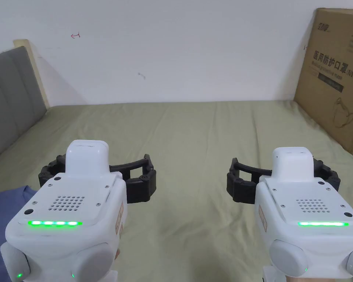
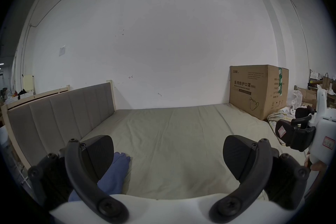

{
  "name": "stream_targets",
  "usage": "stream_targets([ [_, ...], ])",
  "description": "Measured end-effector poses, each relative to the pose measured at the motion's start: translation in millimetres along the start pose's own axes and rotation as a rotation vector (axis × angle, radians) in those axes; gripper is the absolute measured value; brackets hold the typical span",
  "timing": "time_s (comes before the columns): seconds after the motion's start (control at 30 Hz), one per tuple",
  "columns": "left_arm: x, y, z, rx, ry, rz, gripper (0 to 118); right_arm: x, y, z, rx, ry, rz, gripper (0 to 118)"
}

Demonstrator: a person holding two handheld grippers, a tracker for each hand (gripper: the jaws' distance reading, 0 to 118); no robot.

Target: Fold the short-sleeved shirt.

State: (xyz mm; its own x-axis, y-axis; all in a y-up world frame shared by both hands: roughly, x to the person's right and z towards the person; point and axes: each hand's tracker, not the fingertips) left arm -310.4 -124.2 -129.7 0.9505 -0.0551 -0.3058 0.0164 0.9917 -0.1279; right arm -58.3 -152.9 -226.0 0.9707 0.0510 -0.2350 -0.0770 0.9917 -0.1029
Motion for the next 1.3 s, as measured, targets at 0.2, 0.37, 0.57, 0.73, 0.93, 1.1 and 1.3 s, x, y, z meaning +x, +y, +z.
stream_targets([
  [0.2,2.8,-0.9,0.1,-0.005,-0.005,-0.012,118,-1.0,-0.2,0.3,0.0,0.005,0.002,118],
  [0.37,3.7,-0.2,-0.6,-0.003,-0.01,-0.017,118,-1.3,0.2,0.2,-0.002,0.007,0.004,118],
  [0.57,2.9,-0.3,-0.9,-0.002,-0.01,-0.019,118,-1.3,0.1,-0.7,-0.005,0.008,-0.001,118],
  [0.73,2.0,-1.4,-1.8,-0.008,-0.012,-0.008,118,-1.6,-0.5,-1.1,-0.009,0.008,0.005,118],
  [0.93,1.5,-2.3,-3.3,-0.018,-0.015,-0.003,118,-0.1,-0.4,-1.9,-0.011,0.01,-0.005,118],
  [1.1,1.6,-2.4,-3.9,-0.02,-0.009,-0.01,118,0.1,0.0,-2.6,-0.011,0.007,0.001,118],
  [1.3,1.5,-2.7,-3.3,-0.012,-0.008,-0.005,118,-1.4,-0.8,-2.3,-0.01,0.008,0.007,118],
])
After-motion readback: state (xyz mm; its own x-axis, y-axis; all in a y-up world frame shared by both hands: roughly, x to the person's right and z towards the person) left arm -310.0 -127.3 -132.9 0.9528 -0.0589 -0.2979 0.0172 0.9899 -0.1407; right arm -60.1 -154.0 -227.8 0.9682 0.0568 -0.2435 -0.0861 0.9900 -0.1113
